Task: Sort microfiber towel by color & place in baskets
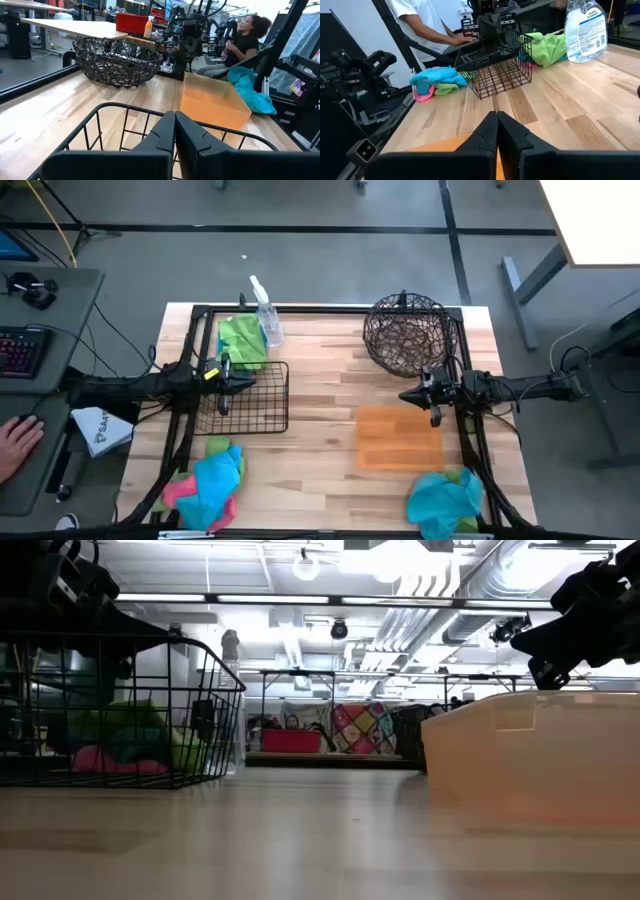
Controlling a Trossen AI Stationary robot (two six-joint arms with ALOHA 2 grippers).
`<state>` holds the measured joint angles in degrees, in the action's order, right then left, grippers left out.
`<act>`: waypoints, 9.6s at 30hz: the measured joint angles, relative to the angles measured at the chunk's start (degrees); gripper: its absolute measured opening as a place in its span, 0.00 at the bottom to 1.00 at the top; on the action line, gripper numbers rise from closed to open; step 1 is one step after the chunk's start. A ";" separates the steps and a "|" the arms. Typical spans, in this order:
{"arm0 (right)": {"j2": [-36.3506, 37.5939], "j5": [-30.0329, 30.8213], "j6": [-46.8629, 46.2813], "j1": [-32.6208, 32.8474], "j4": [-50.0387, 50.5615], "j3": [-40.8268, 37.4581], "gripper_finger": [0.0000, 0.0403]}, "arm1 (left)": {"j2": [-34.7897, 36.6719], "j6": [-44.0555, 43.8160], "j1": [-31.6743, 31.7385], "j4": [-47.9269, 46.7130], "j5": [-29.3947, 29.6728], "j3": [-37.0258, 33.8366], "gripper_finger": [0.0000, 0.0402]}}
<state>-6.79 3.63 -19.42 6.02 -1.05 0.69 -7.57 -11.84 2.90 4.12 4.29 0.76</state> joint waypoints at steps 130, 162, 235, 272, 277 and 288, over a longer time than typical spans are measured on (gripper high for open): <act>0.00 -0.01 0.00 -0.02 -0.01 0.00 0.00 | -73.40 -22.94 35.36 -69.82 3.00 59.00 0.59; 0.00 -0.01 0.00 0.00 -0.01 0.00 0.00 | -70.90 -18.70 28.63 -71.35 6.41 60.49 0.01; 0.00 0.01 0.00 0.00 0.00 0.00 0.00 | -116.37 1.62 -9.66 33.12 -12.83 114.92 0.00; 0.00 0.01 0.00 0.00 0.00 0.00 0.00 | -116.41 3.28 -11.48 3.33 -5.29 94.01 0.01; 0.00 0.00 0.00 -0.01 -0.01 0.00 0.00 | -116.41 2.06 -10.88 -0.99 -4.87 94.01 0.13; 0.00 0.01 0.00 0.00 -0.01 0.00 0.00 | -116.06 0.34 -10.39 -14.89 -10.98 101.47 0.58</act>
<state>-6.79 3.64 -19.42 6.02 -1.06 0.69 -123.63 -11.50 -7.49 -10.77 -6.68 102.23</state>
